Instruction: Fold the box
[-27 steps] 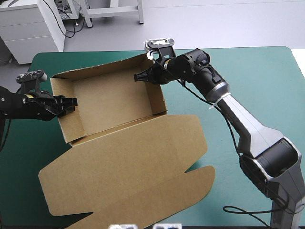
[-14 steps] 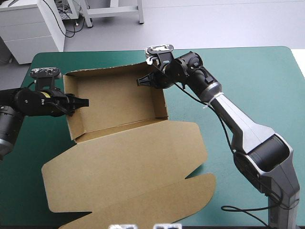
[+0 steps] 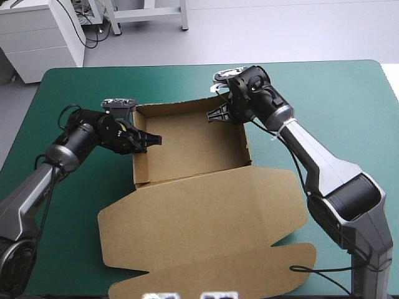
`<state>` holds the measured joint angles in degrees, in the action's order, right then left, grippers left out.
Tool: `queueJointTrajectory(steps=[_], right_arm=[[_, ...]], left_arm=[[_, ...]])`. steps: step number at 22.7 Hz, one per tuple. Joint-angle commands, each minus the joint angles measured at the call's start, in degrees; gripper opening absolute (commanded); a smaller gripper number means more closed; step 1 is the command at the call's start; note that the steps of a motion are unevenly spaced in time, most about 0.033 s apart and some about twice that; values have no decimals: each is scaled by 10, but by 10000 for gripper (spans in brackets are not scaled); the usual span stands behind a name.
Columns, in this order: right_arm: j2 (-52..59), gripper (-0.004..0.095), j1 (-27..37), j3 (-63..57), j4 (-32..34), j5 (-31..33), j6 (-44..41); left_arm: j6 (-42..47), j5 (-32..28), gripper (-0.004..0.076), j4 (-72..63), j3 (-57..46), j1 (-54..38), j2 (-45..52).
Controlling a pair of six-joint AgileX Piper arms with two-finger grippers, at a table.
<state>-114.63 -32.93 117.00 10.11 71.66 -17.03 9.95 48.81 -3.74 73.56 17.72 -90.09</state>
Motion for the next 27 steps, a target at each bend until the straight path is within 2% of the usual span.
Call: queueJointTrajectory(steps=[1,6,10,22,27], right_arm=[[29,-19,-13,-17,-52,-3,17],[28,-19,-13,-87,-61,-29,3],[19,-19,-13,-120,-101,-77,3],[16,-19,-13,-120,-105,-80,6],[16,-19,-13,-120,-101,-64,26]], left_arm=[[-5,-40,-8,21,21,31,-11],[27,-14,-8,82,22,46,-46],[26,-15,-8,78,22,50,-52],[11,53,-8,64,24,50,-52],[-11,54,-8,5,24,50,-52]])
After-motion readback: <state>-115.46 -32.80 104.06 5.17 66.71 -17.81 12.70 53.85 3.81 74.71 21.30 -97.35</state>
